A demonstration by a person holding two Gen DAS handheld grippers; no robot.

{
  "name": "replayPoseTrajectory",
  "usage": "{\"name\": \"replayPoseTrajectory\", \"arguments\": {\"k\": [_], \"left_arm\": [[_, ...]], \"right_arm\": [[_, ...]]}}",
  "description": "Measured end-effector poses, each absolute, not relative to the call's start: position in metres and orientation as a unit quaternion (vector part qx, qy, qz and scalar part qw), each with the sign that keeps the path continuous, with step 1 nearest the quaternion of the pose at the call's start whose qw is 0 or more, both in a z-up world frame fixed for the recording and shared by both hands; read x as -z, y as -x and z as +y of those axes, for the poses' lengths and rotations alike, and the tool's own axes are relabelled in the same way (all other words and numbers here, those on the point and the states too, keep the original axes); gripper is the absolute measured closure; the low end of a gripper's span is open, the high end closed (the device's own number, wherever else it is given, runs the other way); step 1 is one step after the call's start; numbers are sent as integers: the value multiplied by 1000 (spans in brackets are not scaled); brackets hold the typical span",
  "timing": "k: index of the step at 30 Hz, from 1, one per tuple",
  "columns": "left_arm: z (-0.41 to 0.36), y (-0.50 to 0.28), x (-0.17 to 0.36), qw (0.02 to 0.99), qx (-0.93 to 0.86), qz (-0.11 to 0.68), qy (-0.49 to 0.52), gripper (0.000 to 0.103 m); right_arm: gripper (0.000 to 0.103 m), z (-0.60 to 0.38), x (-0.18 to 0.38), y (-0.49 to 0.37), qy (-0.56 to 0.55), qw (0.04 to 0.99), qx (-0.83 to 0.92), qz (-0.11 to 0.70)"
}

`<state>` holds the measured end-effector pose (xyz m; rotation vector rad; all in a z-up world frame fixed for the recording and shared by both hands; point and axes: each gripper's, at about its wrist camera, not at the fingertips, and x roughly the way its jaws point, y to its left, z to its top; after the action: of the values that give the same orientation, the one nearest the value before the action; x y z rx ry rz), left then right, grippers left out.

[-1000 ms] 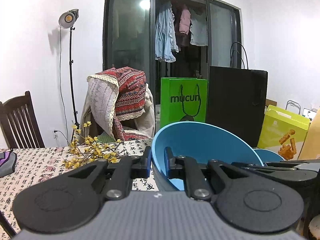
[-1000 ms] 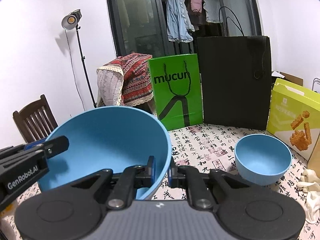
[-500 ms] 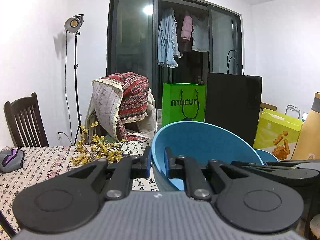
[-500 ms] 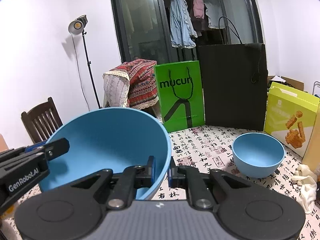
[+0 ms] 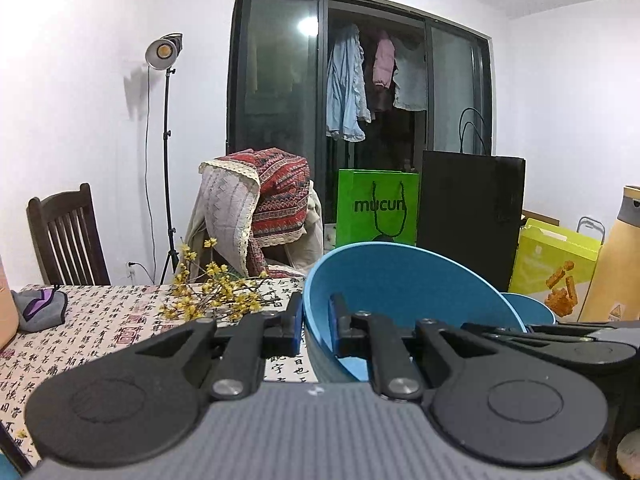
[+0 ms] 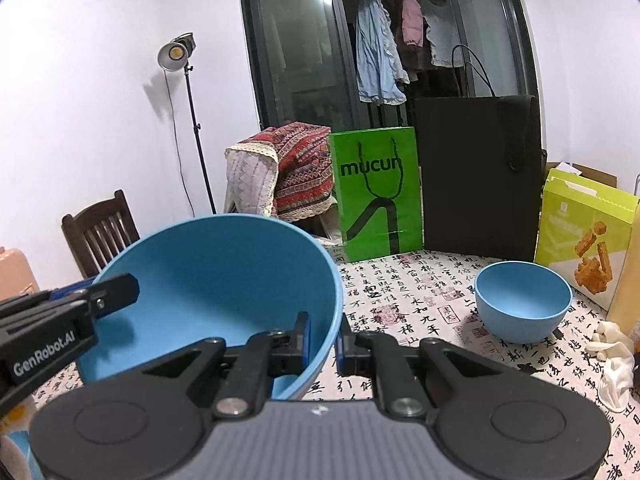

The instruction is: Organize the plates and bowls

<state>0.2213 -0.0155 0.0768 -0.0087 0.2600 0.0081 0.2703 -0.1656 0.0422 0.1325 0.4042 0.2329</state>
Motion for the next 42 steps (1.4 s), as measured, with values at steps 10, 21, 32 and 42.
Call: {"name": "replayPoseTrajectory", "arguments": {"k": [10, 21, 32, 42], "left_arm": [[-4, -203, -73, 991, -19, 129, 9, 90], [14, -189, -72, 991, -37, 129, 16, 90], [35, -173, -75, 989, -69, 126, 21, 90], [55, -157, -76, 987, -102, 125, 25, 90]], "right_arm": [[91, -153, -40, -261, -63, 969, -130, 199], [91, -137, -40, -254, -58, 966, -151, 200], [91, -112, -42, -247, -49, 962, -183, 198], [91, -86, -43, -241, -43, 955, -216, 198]]}}
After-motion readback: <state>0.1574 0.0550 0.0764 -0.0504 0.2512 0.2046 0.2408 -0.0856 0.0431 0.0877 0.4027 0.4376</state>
